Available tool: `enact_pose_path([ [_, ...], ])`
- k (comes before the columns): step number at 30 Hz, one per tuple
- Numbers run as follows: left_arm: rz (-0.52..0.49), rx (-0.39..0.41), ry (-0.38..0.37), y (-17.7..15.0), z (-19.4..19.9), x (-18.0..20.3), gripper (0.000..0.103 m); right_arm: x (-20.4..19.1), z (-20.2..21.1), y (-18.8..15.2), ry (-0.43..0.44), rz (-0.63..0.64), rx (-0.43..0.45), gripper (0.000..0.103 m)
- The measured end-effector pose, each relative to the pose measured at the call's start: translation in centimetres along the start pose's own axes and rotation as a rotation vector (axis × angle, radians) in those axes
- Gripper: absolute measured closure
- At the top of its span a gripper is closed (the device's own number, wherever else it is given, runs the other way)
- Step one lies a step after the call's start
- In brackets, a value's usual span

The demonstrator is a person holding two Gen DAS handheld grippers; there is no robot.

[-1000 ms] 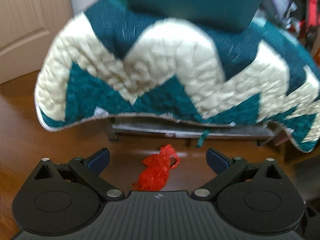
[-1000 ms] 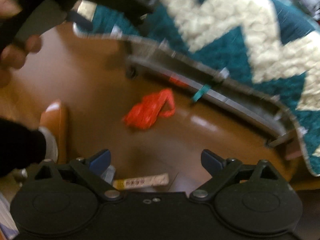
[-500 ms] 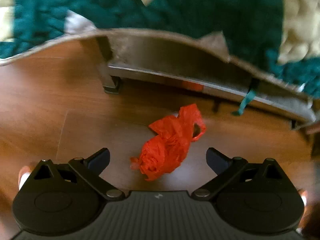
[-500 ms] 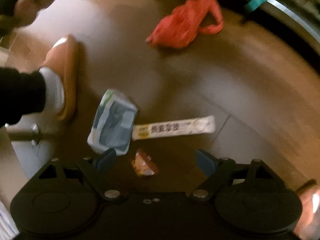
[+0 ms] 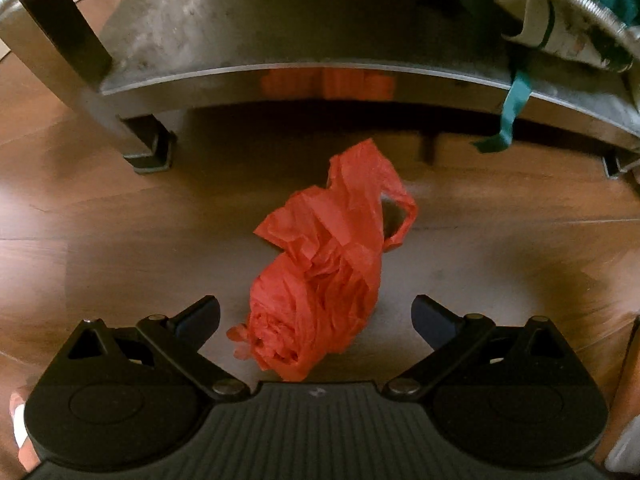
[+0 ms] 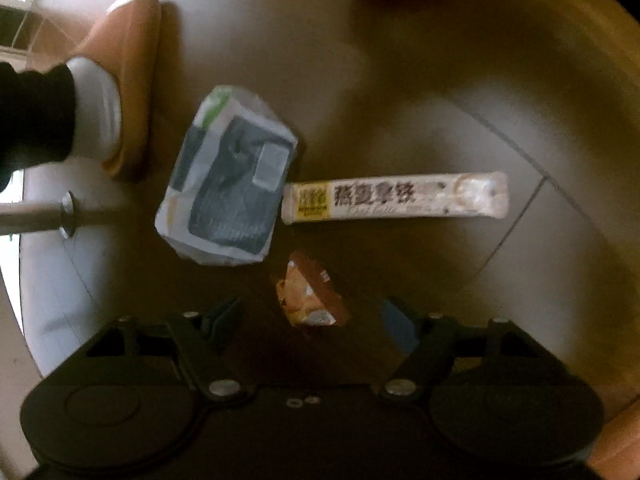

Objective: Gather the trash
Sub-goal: 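Lower both tools back toward the red plastic bag on the floor, then grasp the red plastic bag with the left tool while the right tool grasps the snack wrapper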

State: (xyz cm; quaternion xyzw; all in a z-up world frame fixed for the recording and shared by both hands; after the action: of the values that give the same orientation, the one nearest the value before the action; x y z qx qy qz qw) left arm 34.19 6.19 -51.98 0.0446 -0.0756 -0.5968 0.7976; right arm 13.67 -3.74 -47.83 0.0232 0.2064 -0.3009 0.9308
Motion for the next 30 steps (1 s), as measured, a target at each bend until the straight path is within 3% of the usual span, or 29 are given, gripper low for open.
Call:
enact_pose_path([
  [3, 0.009, -0.003, -0.004, 0.0, -0.9, -0.1, 0.001, 0.1, -1.0, 0.2, -0.006, -0.02, -0.007, 0.029],
  [8, 0.01, 0.002, -0.019, 0.2, -2.2, -0.2, 0.002, -0.1, -2.5, 0.3, -0.026, -0.005, -0.033, 0.04],
  [14, 0.032, -0.009, -0.043, 0.8, -3.0, -0.2, 0.014, -0.1, -3.7, 0.4, -0.03, 0.008, -0.065, 0.055],
  [16, 0.045, -0.016, -0.048, 1.0, -3.4, -0.3, 0.024, -0.3, -4.0, 0.5, -0.032, 0.01, -0.066, 0.06],
  [18, 0.052, -0.024, -0.039, 1.1, -3.7, -0.4, 0.025, -0.4, -4.1, 0.6, -0.029, 0.011, -0.061, 0.063],
  [27, 0.111, -0.048, -0.049, 1.8, -3.7, -0.7, 0.053, 0.9, -3.0, 0.9, -0.028, -0.07, -0.048, 0.069],
  [30, 0.113, -0.058, -0.019, 1.8, -3.0, -0.8, 0.055, 1.7, -1.8, 0.8, -0.033, -0.116, -0.029, 0.07],
])
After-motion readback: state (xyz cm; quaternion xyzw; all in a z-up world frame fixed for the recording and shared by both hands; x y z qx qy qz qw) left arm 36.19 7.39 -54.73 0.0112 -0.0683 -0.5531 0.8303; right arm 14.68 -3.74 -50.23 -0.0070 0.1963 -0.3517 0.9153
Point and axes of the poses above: each gripper's, at about its wrist camera, not at the fingertips, and z roughly against the way its jaws point, x to its right, y to its top, the point moved 5 cm from there along -z, roughly the way its jaws point, and after that the axes turned 11 degrees about z, right-handed, at the moved point
